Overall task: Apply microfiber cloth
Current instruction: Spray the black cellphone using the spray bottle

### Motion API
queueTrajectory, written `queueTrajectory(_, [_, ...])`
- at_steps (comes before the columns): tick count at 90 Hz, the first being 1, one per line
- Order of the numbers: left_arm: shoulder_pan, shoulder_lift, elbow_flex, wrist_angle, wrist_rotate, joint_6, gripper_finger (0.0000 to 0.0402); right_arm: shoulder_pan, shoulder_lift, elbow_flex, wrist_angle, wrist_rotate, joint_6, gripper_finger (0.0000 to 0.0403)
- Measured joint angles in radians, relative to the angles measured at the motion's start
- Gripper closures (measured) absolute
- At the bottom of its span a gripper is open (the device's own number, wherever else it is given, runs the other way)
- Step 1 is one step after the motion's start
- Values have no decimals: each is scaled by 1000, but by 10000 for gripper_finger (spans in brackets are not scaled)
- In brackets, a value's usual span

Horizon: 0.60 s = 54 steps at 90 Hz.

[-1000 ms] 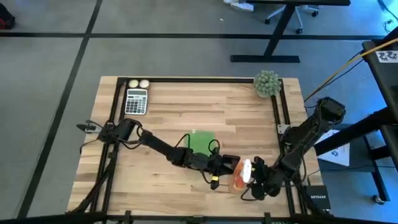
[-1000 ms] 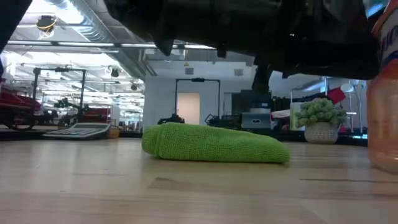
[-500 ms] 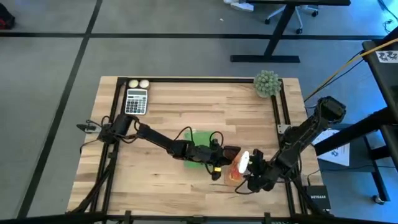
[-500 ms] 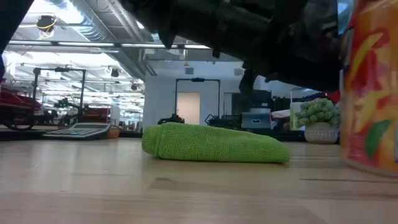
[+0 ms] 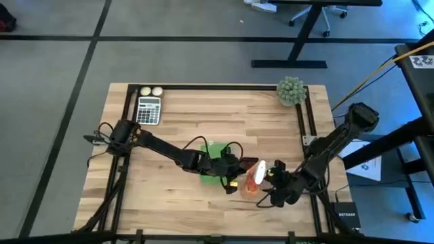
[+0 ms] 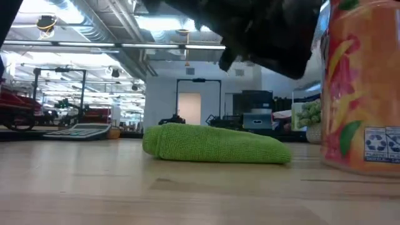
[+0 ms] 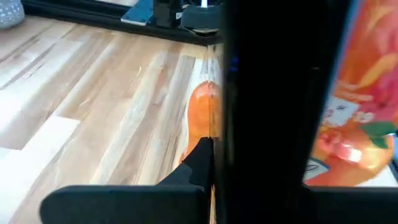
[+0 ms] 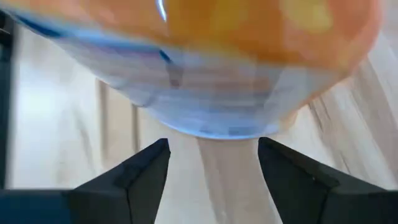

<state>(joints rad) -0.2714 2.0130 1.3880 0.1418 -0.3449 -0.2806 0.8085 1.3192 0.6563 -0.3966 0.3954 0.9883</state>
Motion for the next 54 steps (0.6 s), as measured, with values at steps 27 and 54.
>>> queueTrajectory(27, [12,-88,0,-148,-92,46,389,2,-183,0,-30,-46,-26,171])
queueTrajectory(54, [12,-208,-1,-244,-141,106,389,-2,-311,0,-54,45,-54,162])
